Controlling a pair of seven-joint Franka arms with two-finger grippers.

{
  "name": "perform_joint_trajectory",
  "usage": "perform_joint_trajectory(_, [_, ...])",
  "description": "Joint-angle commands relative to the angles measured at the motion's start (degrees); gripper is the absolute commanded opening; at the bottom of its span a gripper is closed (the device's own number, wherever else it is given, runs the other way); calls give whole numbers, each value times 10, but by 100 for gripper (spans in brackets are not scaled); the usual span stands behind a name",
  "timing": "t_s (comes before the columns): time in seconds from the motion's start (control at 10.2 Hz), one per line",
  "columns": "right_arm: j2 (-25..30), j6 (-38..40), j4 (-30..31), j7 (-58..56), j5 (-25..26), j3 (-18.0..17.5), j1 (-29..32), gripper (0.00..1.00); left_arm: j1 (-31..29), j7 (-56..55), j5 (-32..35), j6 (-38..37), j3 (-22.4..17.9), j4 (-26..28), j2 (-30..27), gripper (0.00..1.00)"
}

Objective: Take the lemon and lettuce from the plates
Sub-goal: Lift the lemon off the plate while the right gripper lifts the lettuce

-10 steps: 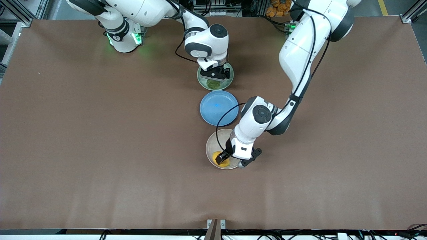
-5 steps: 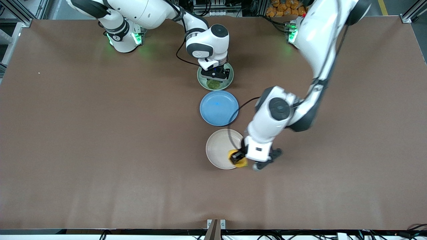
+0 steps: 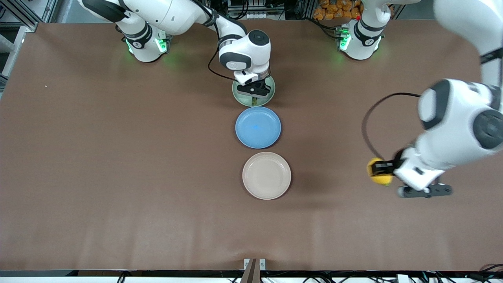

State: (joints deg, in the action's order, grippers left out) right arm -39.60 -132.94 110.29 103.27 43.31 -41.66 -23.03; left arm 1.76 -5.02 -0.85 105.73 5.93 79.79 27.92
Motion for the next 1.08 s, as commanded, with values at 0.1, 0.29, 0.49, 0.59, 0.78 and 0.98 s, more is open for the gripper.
perform_joint_trajectory(0.1, [3, 12, -3, 11, 2, -29, 29, 0, -26, 51, 1, 115, 9, 129, 25, 0])
perform_joint_trajectory(0.29, [37, 22, 0, -31, -50, -31, 36, 0, -35, 53, 4, 170, 9, 154, 70, 0])
perform_joint_trajectory(0.49, [92, 74, 0, -142, -162, -31, 44, 0, -28, 53, 2, 178, 9, 153, 82, 0])
perform_joint_trajectory(0.59, [117, 89, 1, -171, -196, -31, 51, 0, -27, 53, 5, 178, 9, 152, 91, 0])
perform_joint_trajectory(0.78, [169, 90, 24, -200, -227, -32, 76, 0, -27, 52, 6, 181, 9, 151, 93, 0])
perform_joint_trajectory(0.98, [216, 103, 39, -272, -283, -33, 117, 0, -26, 52, 8, 181, 8, 150, 94, 53])
